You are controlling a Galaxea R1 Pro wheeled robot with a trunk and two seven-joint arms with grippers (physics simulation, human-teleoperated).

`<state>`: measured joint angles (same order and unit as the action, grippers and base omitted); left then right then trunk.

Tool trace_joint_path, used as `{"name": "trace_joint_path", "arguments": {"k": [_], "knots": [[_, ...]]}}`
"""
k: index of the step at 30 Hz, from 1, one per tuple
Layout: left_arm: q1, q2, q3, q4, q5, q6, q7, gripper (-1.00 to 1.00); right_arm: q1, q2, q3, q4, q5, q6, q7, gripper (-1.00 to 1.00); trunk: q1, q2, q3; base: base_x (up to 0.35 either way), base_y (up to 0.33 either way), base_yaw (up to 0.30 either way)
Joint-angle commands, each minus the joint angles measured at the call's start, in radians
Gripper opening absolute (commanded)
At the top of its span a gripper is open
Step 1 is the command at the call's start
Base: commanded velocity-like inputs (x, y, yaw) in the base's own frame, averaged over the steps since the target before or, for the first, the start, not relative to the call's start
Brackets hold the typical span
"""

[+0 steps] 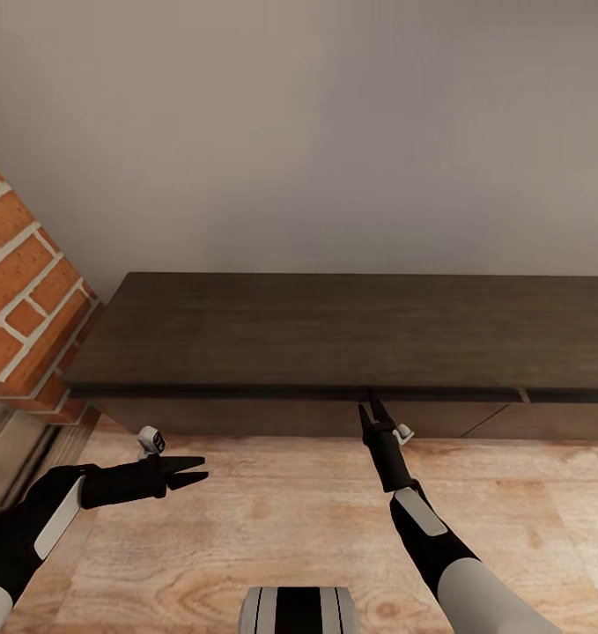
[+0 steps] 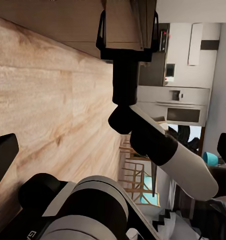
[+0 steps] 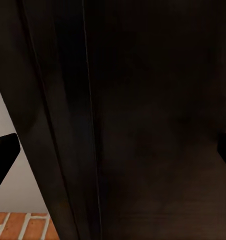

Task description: Place each of the two pumpkins and all three candles from the living room inside a cabinet in the living room (use any cabinet), then make sure every cabinet is closed, and position the cauldron so it is next to a table in the living room.

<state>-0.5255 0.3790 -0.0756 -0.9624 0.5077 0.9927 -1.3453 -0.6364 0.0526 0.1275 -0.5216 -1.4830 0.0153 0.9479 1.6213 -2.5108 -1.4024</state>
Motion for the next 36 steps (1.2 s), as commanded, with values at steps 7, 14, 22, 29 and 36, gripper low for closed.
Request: {"name": "trace_joint_path", "arguments": {"k": [7,14,22,29,36], "knots": [[-0.001,0.001,-0.003,0.001,0.004,0.009,-0.002,1.0,-0.008,0.0,0.006,0.002,-0.01,0.0,-0.001,1.0,0.0,0.0,0.0,0.002,0.0,0.0],[-0.001,0.001,-0.003,0.001,0.005,0.009,-0.002,1.0,-0.008,0.0,0.005,0.002,-0.01,0.002,-0.001,-1.0,0.0,0.0,0.0,-0.005,0.0,0.0],[-0.001,0.001,-0.003,0.001,0.005,0.009,-0.002,1.0,-0.008,0.0,0.004,0.002,-0.01,0.002,-0.001,-1.0,0.0,0.0,0.0,-0.054,0.0,0.0],[-0.001,0.001,-0.003,0.002,0.005,0.009,-0.002,1.0,-0.008,0.0,0.004,0.002,-0.01,0.002,-0.001,-1.0,0.0,0.0,0.0,-0.002,0.0,0.0],[-0.001,0.0,-0.003,0.002,0.005,0.009,-0.002,1.0,-0.008,0.0,0.004,0.002,-0.01,0.006,-0.001,-1.0,0.0,0.0,0.0,0.0,0.0,0.0]]}}
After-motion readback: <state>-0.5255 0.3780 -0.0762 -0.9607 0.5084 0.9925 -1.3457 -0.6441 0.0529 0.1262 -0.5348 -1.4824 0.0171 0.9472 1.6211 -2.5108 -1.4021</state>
